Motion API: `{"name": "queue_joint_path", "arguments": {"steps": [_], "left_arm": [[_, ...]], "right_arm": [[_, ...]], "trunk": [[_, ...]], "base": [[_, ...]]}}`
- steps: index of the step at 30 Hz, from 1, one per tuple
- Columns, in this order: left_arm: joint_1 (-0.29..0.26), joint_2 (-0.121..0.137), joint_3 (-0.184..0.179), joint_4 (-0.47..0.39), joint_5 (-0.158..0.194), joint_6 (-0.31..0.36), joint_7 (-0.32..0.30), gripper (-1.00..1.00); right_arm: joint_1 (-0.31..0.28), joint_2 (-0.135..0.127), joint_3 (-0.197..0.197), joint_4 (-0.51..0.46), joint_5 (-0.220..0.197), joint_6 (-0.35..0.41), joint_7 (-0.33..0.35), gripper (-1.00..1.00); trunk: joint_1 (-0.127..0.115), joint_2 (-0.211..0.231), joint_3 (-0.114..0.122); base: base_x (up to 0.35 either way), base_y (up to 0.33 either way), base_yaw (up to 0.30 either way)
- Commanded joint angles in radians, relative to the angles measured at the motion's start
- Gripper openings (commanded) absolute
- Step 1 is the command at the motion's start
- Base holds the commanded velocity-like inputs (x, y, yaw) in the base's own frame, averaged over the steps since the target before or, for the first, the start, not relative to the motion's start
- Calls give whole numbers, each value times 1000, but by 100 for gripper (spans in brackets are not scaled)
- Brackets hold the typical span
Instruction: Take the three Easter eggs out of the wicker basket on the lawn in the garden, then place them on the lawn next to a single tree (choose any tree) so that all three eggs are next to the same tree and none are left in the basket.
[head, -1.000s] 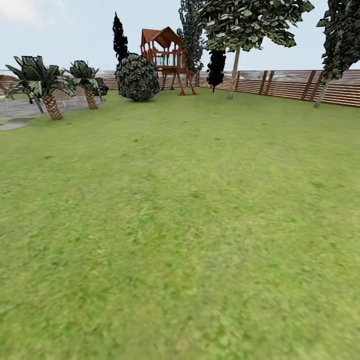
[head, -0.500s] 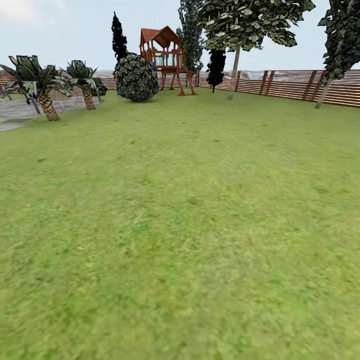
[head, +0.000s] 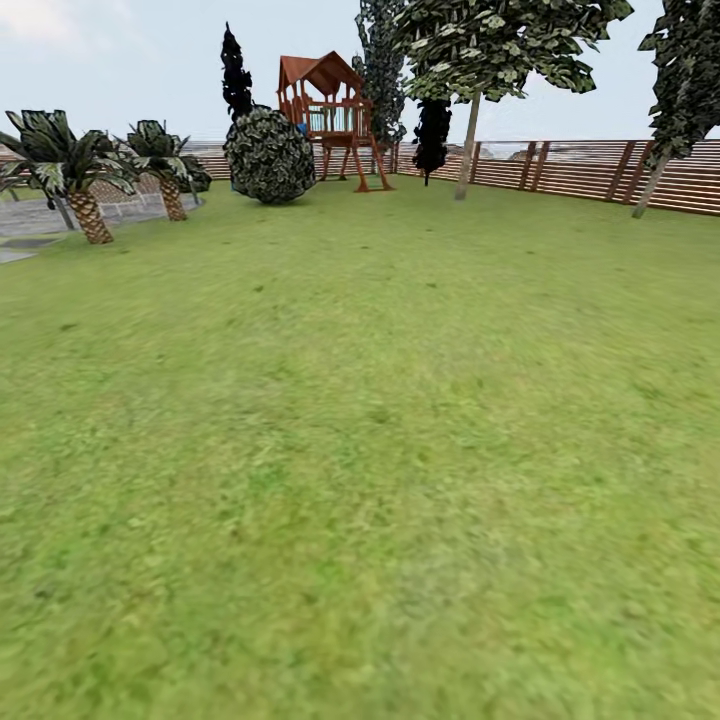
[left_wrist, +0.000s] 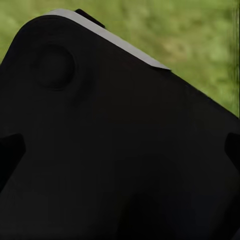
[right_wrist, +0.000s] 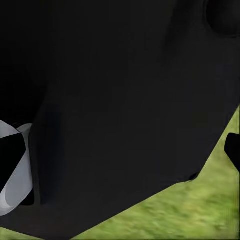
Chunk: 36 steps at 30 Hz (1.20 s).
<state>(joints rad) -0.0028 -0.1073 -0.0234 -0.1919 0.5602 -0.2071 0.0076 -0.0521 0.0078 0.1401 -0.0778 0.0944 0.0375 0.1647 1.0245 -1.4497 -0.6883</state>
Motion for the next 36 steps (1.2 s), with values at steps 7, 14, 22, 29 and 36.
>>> {"name": "queue_joint_path", "arguments": {"steps": [7,14,22,29,36], "left_arm": [[0,0,-2,0,6,-3,2,100],[0,0,-3,0,6,-3,2,100],[0,0,-3,0,5,-4,2,100],[0,0,-3,0,6,-4,2,100],[0,0,-3,0,6,-4,2,100]], "right_arm": [[0,0,1,-2,10,4,2,100],[0,0,1,-2,10,4,2,100],[0,0,1,-2,10,4,2,100],[0,0,1,-2,10,4,1,100],[0,0,1,-2,10,4,1,100]], "trunk": [[1,0,-1],[1,0,-1],[1,0,-1],[1,0,-1],[1,0,-1]], "base": [[333,-120,0],[333,-120,0],[333,-120,0],[333,-120,0],[333,-121,0]]}}
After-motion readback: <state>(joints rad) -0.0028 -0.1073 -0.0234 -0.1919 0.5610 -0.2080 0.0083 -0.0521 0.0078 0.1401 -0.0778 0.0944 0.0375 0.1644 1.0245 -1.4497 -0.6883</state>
